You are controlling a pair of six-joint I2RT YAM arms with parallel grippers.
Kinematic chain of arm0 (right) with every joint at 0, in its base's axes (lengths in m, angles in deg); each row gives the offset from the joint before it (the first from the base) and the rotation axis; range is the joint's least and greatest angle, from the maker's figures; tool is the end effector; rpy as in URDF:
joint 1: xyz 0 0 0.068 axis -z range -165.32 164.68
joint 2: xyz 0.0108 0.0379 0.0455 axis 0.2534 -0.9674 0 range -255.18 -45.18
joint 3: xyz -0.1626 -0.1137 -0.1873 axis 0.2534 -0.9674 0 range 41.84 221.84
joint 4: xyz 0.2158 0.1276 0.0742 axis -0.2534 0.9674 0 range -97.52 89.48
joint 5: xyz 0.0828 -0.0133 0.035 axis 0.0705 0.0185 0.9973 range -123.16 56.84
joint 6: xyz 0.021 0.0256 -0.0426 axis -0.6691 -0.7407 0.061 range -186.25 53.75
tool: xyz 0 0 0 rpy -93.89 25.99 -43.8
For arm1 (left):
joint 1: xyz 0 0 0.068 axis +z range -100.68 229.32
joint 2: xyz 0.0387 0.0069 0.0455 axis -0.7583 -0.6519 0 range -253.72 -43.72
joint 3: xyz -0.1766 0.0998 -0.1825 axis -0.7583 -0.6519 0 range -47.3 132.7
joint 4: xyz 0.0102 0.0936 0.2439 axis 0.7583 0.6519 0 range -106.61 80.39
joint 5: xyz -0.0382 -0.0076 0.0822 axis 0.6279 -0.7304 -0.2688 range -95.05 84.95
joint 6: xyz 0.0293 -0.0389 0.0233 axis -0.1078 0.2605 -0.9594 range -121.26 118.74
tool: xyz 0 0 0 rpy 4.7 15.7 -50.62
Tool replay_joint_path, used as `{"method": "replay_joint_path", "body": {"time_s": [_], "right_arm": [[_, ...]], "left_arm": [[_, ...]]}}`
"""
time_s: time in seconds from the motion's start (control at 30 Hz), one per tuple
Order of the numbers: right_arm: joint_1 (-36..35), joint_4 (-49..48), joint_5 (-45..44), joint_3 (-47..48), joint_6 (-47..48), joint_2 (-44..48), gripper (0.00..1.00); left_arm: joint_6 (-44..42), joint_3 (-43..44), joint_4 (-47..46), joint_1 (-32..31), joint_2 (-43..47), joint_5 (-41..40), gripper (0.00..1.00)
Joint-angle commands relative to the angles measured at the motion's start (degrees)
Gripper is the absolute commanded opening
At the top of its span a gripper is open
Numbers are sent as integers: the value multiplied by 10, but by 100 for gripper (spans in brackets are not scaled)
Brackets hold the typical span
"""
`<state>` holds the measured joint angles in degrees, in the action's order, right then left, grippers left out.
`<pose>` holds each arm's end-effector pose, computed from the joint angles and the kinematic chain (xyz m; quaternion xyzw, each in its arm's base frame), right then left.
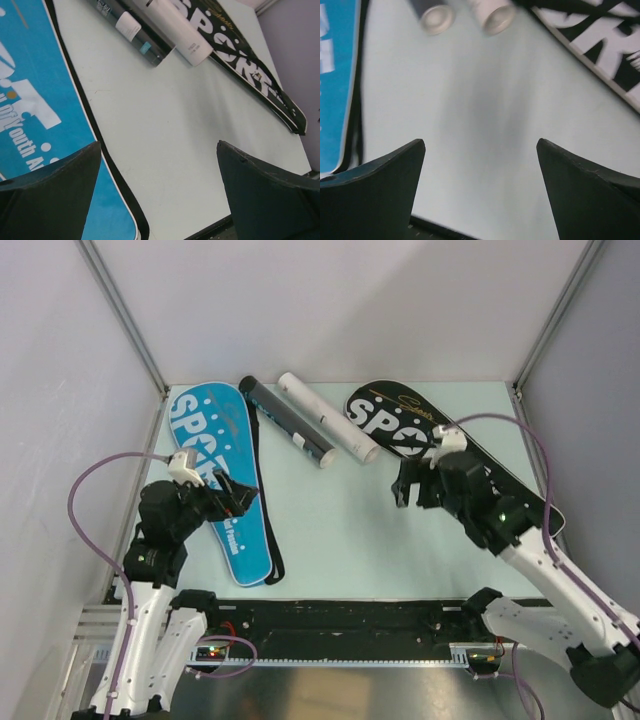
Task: Pack up the badminton gear
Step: Place the racket bag at the center of the board, then reset both arms
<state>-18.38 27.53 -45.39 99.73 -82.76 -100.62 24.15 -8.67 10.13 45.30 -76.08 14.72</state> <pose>0.1752 0.1050 0.3428 -0.0749 0.8704 0.1153 0.4727 0.1335 -0.0216 0.3035 -0.0541 0.8134 -0.2791 0.5075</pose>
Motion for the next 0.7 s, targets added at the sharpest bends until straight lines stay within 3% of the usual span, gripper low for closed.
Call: {"method": "replay_joint_path", "body": {"time_s": [0.0,0.17,0.67], "right_arm": [[-60,-61,11,-71,-133,82,100],[-88,-36,-16,-99,-176,134,99],[-93,-35,-66,-122,-179,231,99]], "left_arm": [[-10,5,-46,-3,21,50,100],[2,-8,-79,-11,45,89,100],[8,-18,-96,-18,80,75,100]]}}
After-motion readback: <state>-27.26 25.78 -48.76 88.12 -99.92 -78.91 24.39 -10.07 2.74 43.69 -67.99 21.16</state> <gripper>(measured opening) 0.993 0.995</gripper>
